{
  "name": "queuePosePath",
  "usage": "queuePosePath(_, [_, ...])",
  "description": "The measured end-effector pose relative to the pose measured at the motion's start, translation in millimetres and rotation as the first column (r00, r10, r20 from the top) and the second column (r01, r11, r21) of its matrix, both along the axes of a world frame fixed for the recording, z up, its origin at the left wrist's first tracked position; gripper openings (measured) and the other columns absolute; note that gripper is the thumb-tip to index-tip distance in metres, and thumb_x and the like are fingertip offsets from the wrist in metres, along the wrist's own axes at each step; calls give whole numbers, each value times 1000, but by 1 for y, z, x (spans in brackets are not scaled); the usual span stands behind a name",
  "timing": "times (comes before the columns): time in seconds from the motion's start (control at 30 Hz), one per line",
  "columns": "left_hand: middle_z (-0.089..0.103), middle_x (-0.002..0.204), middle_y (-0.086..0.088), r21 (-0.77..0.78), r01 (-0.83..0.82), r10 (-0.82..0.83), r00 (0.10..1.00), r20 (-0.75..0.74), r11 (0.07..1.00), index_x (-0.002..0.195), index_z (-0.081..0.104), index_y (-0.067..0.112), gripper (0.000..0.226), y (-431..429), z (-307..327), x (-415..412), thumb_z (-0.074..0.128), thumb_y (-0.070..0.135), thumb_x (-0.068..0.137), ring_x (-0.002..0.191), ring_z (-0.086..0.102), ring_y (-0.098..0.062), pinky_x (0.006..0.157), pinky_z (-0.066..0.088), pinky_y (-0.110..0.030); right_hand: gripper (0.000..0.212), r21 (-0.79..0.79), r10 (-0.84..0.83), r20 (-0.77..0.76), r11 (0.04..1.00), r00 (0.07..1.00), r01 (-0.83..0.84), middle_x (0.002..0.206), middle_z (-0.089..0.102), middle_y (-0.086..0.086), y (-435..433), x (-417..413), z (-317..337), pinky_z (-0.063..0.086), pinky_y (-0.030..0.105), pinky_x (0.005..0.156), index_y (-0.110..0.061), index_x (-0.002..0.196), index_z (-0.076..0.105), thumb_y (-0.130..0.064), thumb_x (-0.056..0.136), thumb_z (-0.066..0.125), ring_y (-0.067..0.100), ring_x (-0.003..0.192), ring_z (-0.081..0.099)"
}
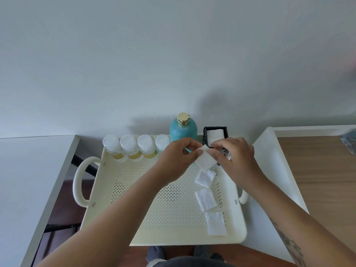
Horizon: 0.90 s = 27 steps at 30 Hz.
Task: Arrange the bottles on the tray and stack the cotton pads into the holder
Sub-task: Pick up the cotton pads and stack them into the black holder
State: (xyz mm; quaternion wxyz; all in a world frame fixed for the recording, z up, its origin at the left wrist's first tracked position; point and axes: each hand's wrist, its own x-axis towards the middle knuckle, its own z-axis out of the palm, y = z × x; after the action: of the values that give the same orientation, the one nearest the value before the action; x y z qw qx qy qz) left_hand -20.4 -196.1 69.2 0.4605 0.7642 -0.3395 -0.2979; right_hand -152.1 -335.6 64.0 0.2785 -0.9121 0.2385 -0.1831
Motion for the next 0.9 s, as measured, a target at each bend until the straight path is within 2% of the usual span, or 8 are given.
queuePosePath(0.1, [69, 87, 17, -19, 5, -5, 1000, 22, 1000, 94, 69, 32, 7, -1, 2, -8, 65, 29, 89, 66, 56, -4, 64, 51, -21, 44, 195, 22, 3, 981, 1000, -22, 78, 65, -16, 3, -6, 6, 46, 42, 81, -28, 91, 70, -65, 81, 50, 6, 84, 56])
queuePosePath(0.23, [69, 87, 14, -16, -21, 21, 1000, 18, 1000, 96, 68, 30, 7, -4, 2, -13, 66, 28, 90, 67, 55, -9, 63, 50, -21, 15, 246, 15, -36, 969, 999, -6, 74, 64, -7, 1, -11, 3, 46, 41, 82, -23, 87, 69, -37, 88, 65, 6, 81, 53])
queuePosePath(0.3, [69, 90, 12, -10, -27, 28, 999, 19, 1000, 98, 67, 29, 9, -3, -2, -14, 67, 27, 89, 65, 54, -7, 61, 49, -17, 12, 267, -8, -14, 964, 1000, 12, 74, 65, -5, -2, -10, 3, 45, 31, 77, -19, 84, 69, -30, 88, 67, 5, 78, 54])
queuePosePath(0.4, [67, 90, 14, 15, -47, 47, 998, 38, 999, 99, 66, 28, 12, 2, -13, -17, 68, 26, 88, 63, 52, 1, 62, 46, -8, 12, 329, -135, 43, 937, 990, 114, 73, 64, -7, -16, -5, 6, 38, 9, 58, -19, 83, 69, -29, 89, 65, -1, 67, 55])
queuePosePath(0.47, [66, 90, 16, 60, -55, 52, 998, 36, 997, 100, 65, 29, 12, 6, -25, -19, 68, 27, 88, 65, 54, 2, 61, 46, -9, 13, 355, -223, 39, 914, 974, 195, 76, 64, -13, -27, 0, 7, 36, 6, 58, -20, 89, 70, -30, 92, 62, -3, 69, 56])
queuePosePath(0.7, [68, 98, 9, 278, -65, 55, 998, 42, 958, 107, 66, 18, 21, 12, -74, -29, 67, 27, 88, 82, 58, -1, 67, 40, -9, 14, 415, -284, -23, 869, 959, 267, 82, 63, -7, -40, 24, 1, 41, 25, 69, -14, 99, 68, -24, 90, 63, 14, 80, 58])
queuePosePath(0.8, [69, 102, 5, 357, -21, 3, 999, 52, 934, 107, 64, 17, 22, 14, -89, -37, 67, 27, 88, 89, 61, -9, 76, 48, -19, 13, 352, -277, -97, 889, 956, 293, 78, 57, -11, -37, 30, -3, 44, 31, 70, -16, 98, 61, -25, 90, 63, 18, 79, 56])
queuePosePath(0.9, [65, 101, 6, 410, -7, -22, 998, 66, 912, 106, 64, 18, 22, 16, -101, -47, 68, 28, 86, 90, 62, -12, 82, 53, -30, 17, 222, -287, -93, 928, 953, 301, 90, 59, -1, -33, 28, -6, 48, 39, 78, -13, 104, 56, -22, 90, 61, 23, 88, 56])
